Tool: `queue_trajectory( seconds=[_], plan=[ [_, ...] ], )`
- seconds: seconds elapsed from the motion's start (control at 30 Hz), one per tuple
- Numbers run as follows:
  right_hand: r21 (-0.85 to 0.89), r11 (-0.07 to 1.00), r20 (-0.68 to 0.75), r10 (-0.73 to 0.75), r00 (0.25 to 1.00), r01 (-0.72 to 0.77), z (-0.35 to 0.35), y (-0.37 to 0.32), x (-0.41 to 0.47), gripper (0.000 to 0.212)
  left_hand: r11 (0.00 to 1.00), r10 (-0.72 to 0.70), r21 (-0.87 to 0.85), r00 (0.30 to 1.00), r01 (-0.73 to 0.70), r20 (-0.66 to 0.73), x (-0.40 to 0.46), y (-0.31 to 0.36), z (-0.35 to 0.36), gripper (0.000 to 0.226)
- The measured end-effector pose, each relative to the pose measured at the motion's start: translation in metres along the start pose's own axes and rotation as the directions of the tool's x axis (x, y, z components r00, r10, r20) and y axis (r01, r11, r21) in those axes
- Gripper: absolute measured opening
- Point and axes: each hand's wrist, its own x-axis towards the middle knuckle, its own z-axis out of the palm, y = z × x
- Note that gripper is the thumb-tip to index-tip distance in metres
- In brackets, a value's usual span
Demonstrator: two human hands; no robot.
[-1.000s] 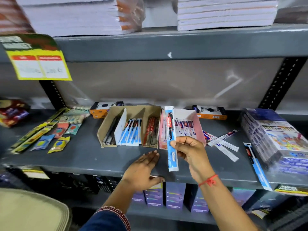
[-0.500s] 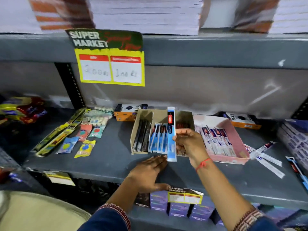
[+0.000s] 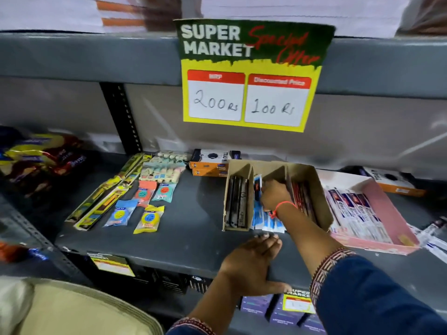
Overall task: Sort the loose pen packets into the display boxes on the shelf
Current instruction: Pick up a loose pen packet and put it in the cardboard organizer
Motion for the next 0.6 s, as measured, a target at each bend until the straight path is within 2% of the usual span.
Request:
queue_trajectory(
  seconds=[0.2, 0.3, 0.47, 0.6],
  plan=[
    [-0.052, 0.998, -0.005, 0.046, 0.999, -0.046, 0.010, 0.005, 0.007, 0.042, 1.000, 0.010, -0.016, 1.000, -0.010, -0.008, -0.001, -0.001, 0.001, 0.092],
    [-0.043, 0.999, -0.034, 0.011, 0.999, -0.012, 0.009, 0.007, 0.001, 0.037, 1.000, -0.001, -0.017, 1.000, 0.001, 0.009, 0.000, 0.000, 0.000, 0.092],
    [-0.017, 0.999, -0.169, -0.054, 0.984, 0.052, -0.009, 0.013, -0.019, 0.029, 0.999, -0.023, 0.025, 0.997, 0.021, 0.071, 0.002, 0.003, -0.002, 0.092],
    [0.172, 0.979, -0.358, -0.040, 0.933, 0.108, -0.039, 0.028, -0.037, 0.032, 0.993, -0.010, 0.119, 0.997, 0.002, 0.072, 0.002, 0.007, -0.003, 0.089]
  ],
)
